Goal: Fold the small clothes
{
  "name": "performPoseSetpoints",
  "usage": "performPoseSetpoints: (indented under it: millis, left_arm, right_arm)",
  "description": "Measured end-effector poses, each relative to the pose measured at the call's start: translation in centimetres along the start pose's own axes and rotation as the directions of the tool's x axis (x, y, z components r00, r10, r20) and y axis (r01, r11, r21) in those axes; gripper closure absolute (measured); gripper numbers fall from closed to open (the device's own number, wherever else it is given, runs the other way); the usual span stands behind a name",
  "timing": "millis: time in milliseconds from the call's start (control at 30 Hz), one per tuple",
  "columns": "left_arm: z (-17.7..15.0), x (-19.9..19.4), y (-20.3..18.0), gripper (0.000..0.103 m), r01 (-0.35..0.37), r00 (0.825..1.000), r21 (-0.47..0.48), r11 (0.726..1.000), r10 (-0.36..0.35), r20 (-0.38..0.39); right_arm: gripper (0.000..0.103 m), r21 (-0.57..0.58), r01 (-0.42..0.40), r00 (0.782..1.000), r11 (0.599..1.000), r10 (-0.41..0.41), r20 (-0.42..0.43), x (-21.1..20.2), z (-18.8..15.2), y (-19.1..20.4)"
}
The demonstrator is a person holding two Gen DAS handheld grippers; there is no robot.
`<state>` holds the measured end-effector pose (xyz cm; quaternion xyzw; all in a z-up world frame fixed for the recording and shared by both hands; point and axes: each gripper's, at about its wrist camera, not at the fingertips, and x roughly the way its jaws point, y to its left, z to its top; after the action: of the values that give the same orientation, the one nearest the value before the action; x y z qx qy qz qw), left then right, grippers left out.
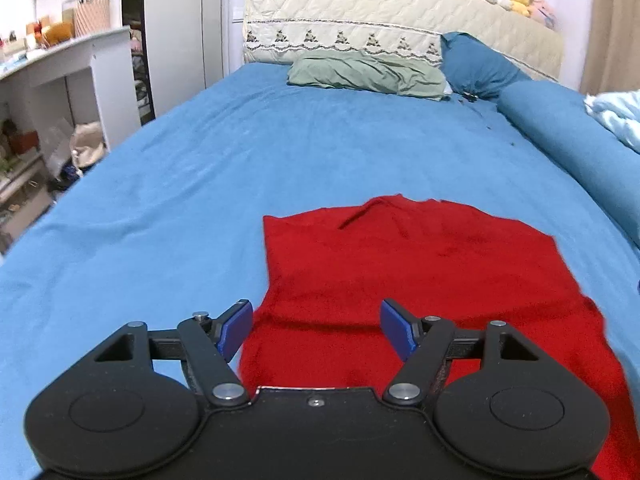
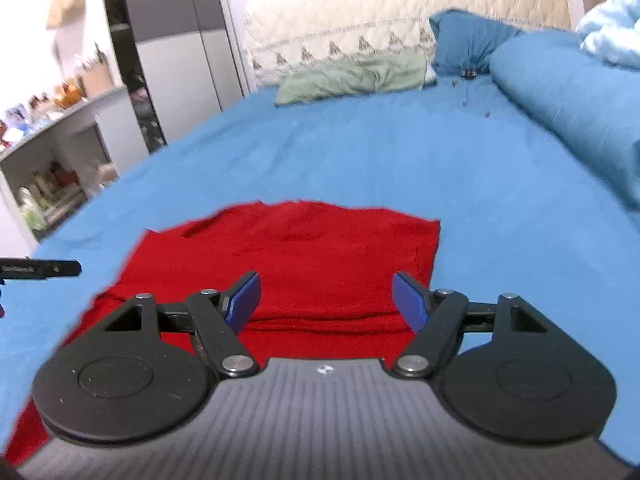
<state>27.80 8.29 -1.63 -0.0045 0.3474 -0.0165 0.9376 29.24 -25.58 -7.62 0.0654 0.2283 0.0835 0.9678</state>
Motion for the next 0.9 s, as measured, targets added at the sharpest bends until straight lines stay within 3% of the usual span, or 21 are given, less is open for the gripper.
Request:
performPoseSetpoints:
  millis: [133,267,433,733,900]
  left_arm:
    - [-2.1,-7.9,-1.1,0.008,-0.001,0.999,0.036,0.999,0.0,0.036]
    - [-4.9,-13.2,-1.1,0.008,0.019,0.999,0.033,0.999,-0.02,0.035]
    - [-8.3,-16.5,-0.9,0.008,0.03,0.999,0.013,0.999,-0.03,0.017]
    - [-15.3,-16.7,0.7,0.008,0.032,0.998,-0.047,0.998,-0.035,-0.056]
    - [-18.9,-15.5,2.4,0.01,0.034,0.994,-0.145,0.989,-0.049,-0.099]
  right_arm:
    - [0.008,-0.015,-0.011,1.0,1.0,0.011,0.0,-8.4,0.7,1.4]
    - [0.008,-0.026,-0.025,1.0,0.999,0.024,-0.004,-15.8,-0.1,2.2]
    - [0.008,0.014,-0.032,0.999,0.999,0.033,-0.042,-21.3,-3.4,2.2]
    - [0.008,0.041,0.042,0.987,0.998,-0.035,-0.157,-22.1,-11.7,3.0]
    - [0.008,0.035,0.101,0.975,0.994,-0.092,-0.202,-21.1,-15.9,4.0]
